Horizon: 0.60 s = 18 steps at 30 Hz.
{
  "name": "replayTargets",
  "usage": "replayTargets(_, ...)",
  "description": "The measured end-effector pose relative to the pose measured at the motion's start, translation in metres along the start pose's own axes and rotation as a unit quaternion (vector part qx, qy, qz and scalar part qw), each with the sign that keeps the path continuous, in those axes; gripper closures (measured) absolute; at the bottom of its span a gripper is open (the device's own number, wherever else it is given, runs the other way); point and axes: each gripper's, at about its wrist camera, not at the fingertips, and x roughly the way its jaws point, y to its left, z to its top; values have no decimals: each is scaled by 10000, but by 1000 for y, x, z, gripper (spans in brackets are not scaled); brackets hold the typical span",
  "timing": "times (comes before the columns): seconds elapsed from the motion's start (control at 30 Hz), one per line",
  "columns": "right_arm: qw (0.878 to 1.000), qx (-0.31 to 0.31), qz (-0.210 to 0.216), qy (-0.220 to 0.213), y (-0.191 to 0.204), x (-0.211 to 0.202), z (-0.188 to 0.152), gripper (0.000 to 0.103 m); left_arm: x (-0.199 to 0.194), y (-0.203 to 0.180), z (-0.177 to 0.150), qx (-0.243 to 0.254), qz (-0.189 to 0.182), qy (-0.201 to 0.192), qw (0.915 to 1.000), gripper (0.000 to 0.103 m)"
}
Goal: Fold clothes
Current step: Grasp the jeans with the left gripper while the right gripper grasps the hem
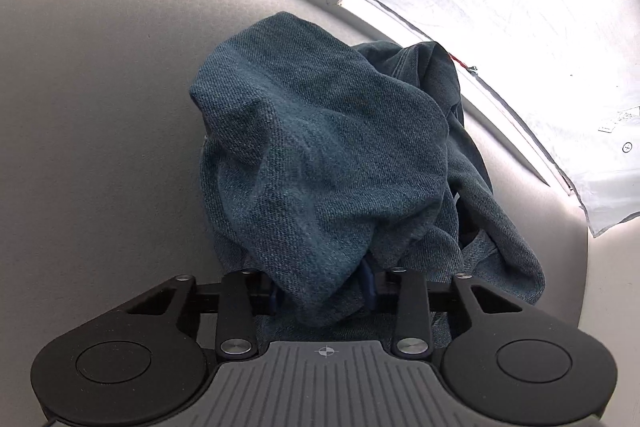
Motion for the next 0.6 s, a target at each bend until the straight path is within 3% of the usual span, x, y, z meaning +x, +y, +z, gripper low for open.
replayTargets(0.03,10000,13,-74,-37,0,-4,-3,98,-4,1,-3,-23,89,-126,9999,89)
replayTargets(0.13,9995,144,-239,-166,-5,-19,-13,99,-15,6,-10,-139,347,-433,9984,95)
replayTargets(0.4,9919,755,-870,-532,-31,-57,-34,99,-54,48,-21,-632,743,-811,9919,97)
replayTargets(0.6,9769,1298,-1513,-767,-55,-85,-54,99,-71,83,-42,-1068,881,-853,9867,99)
